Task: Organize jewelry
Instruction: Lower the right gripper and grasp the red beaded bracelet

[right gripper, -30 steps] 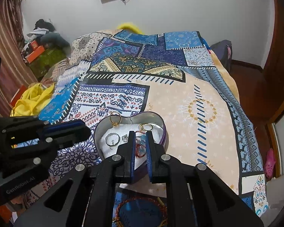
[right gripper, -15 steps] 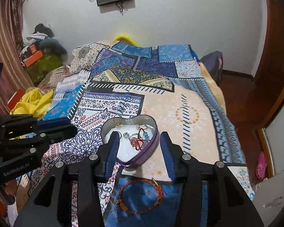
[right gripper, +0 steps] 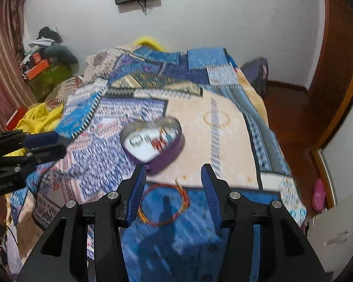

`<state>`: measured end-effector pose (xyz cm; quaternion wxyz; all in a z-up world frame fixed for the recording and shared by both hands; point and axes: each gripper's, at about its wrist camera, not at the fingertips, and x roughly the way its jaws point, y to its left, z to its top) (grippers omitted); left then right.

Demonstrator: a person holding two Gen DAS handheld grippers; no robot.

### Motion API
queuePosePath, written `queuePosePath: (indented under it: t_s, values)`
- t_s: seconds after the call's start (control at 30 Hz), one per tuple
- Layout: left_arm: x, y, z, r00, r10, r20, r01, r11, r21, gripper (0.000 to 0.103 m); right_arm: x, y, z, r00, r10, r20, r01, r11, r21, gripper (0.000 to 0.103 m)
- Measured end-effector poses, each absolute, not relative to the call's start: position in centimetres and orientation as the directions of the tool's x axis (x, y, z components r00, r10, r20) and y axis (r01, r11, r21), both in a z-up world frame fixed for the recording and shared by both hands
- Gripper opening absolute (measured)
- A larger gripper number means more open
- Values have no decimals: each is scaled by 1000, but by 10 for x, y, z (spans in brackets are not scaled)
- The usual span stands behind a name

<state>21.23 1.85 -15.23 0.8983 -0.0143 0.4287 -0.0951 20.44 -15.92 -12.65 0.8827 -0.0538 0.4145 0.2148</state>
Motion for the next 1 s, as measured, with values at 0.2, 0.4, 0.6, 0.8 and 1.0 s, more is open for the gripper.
queuePosePath:
  t_s: [0.2, 0.4, 0.6, 0.8, 1.0]
  values:
    - [202, 16, -174, 568, -193, -800, 165, 979, -119, 39, 200, -172, -151, 485, 340, -805, -379, 912, 156, 45]
    - [194, 10, -188, 542, -193, -818, 172, 978, -116, 39, 193, -164, -165, 439, 369, -819, -383, 901, 201, 45]
    - [188, 9, -195, 529, -191, -827, 176, 978, -112, 39, 186, -147, -167, 439, 378, -815, -428, 886, 180, 59]
    - [185, 9, -197, 529, -210, -822, 188, 974, -128, 39, 178, -130, -175, 484, 301, -822, -477, 878, 41, 59]
    - [186, -4, -203, 510, -243, -825, 226, 963, -144, 39, 171, -125, -180, 531, 269, -804, -519, 853, -57, 59]
